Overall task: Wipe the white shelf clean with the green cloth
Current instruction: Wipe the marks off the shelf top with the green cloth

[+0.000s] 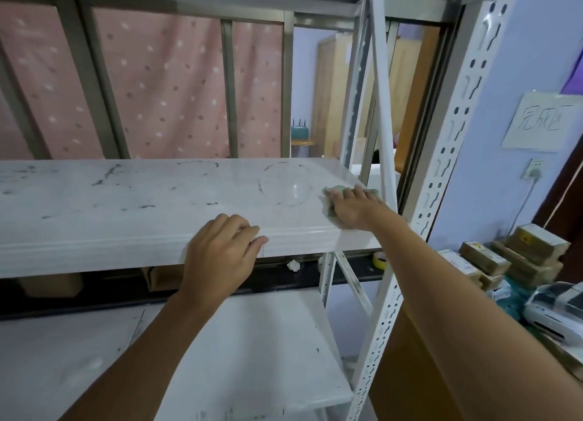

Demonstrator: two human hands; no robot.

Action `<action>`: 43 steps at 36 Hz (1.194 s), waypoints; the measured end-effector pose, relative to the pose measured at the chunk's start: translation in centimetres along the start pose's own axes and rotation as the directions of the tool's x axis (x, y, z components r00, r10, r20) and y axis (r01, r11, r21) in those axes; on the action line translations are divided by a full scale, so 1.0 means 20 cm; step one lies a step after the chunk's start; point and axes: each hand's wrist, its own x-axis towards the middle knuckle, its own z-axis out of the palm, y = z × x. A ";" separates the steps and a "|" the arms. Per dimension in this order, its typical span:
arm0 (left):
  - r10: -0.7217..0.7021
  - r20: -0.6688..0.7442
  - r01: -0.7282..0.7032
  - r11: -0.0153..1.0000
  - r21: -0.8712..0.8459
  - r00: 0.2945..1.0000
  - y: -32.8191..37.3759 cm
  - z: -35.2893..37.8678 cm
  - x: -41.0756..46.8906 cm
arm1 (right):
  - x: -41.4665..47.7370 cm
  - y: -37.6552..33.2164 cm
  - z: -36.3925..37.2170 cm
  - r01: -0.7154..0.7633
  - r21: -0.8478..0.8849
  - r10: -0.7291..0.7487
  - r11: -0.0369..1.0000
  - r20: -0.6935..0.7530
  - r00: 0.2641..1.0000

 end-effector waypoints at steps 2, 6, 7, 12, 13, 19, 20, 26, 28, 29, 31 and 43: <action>-0.006 -0.010 0.005 1.000 -0.024 1.000 -0.03 -0.02 -0.02 | 0.07 -0.01 0.01 -0.016 -0.019 0.016 1.000 -0.009 1.000; 0.004 0.013 -0.003 0.997 -0.073 1.000 -0.07 -0.05 0.00 | 0.09 -0.11 0.00 -0.074 0.025 0.074 0.997 0.011 0.997; 0.007 0.023 -0.005 0.997 -0.083 1.000 -0.08 -0.05 0.01 | 0.08 -0.14 -0.01 -0.065 0.032 0.064 0.997 0.016 0.998; 0.038 0.019 -0.034 0.989 -0.146 0.999 -0.11 -0.04 0.03 | 0.29 -0.19 0.07 0.163 0.027 -0.164 0.986 0.045 0.985; 0.039 0.009 -0.037 0.987 -0.158 0.999 -0.12 -0.04 0.03 | 0.30 -0.21 0.08 0.205 0.003 -0.204 0.979 0.050 0.978; 0.046 -0.006 -0.046 0.982 -0.182 0.999 -0.13 -0.02 0.03 | 0.09 -0.30 0.04 0.402 -0.025 -0.397 0.915 0.112 0.911; 0.047 -0.007 -0.048 0.981 -0.186 0.999 -0.14 -0.02 0.03 | 0.07 -0.29 0.04 0.430 -0.020 -0.423 0.903 0.134 0.896; 0.046 -0.032 -0.051 0.983 -0.177 0.998 -0.14 0.00 0.01 | -0.08 -0.26 0.05 0.536 0.007 -0.527 0.844 0.190 0.828; 0.026 -0.046 -0.034 0.985 -0.169 0.999 -0.13 0.00 0.01 | -0.11 -0.25 0.05 0.532 0.026 -0.528 0.846 0.181 0.830; 0.016 -0.051 -0.025 0.985 -0.172 0.999 -0.12 0.01 0.00 | -0.12 -0.25 0.05 0.524 0.041 -0.523 0.850 0.175 0.834; 0.001 -0.064 -0.013 0.982 -0.187 0.998 -0.11 0.01 -0.01 | -0.14 -0.23 0.04 0.494 0.067 -0.498 0.867 0.151 0.854; 0.001 -0.099 -0.022 0.976 -0.217 0.995 -0.13 0.04 -0.01 | -0.01 0.05 -0.02 0.181 -0.215 -0.162 0.960 0.102 0.981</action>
